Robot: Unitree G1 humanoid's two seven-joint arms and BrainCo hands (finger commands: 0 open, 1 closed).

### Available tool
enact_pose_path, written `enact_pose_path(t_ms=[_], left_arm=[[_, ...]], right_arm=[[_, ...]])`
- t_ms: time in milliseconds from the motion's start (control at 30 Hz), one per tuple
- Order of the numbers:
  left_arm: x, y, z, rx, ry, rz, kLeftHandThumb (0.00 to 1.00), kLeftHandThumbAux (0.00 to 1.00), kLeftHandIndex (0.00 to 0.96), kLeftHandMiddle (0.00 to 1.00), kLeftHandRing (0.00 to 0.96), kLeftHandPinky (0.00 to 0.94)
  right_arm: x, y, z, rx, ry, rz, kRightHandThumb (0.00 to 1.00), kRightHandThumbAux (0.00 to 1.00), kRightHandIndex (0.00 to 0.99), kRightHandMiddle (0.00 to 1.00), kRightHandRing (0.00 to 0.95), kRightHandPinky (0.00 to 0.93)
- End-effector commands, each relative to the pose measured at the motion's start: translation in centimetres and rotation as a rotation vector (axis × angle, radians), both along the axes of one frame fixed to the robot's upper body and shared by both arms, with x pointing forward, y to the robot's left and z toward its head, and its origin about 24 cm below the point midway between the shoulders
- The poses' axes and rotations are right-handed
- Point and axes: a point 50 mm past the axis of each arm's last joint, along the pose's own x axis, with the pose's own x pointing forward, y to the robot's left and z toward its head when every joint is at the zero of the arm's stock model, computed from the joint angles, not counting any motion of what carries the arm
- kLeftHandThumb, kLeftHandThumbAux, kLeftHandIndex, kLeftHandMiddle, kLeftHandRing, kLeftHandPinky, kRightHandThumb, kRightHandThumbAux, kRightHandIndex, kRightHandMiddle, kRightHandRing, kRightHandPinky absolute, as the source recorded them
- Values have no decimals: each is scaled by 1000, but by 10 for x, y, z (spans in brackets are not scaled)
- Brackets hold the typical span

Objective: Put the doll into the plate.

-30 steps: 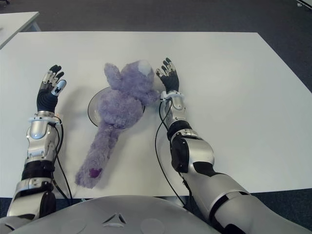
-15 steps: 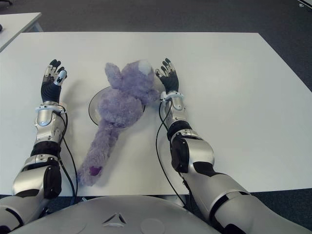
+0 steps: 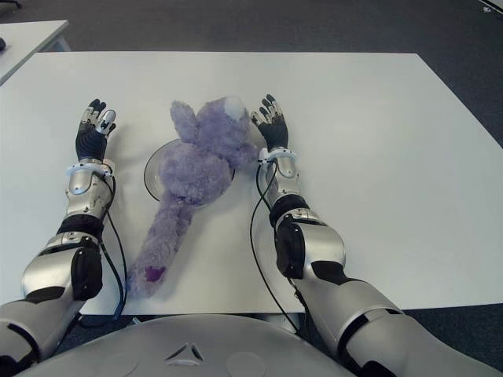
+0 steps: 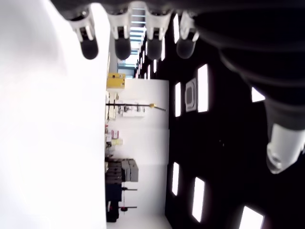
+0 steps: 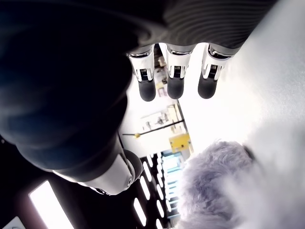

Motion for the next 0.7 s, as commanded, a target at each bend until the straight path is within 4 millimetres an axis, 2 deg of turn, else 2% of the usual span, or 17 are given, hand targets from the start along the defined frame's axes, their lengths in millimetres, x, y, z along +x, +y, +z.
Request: enact_pose_path(t_ms=[33,267,467,700], left_arm=[[-19,-25,-53,-133,224,8,0,568,0,51,9,0],[-28,-35,-70,-163,301,-11,0,578,0,51,10,0],[-37,-40,-81,-181,349,-19,0,584,0,50,13,0],[-50,-50,-97,-197,406,-46,0,574,0,59,30,13]], right_arm=[[-71,10,-98,70,412,3,529,866,31,0,1,68],[-72,11,-98,66,410,4,500,860,36,1,0,58],[-72,11,-98,76,414,0,531,867,38,5,2,67],[-72,11,-98,91,411,-3,470,853,34,7,5,66]])
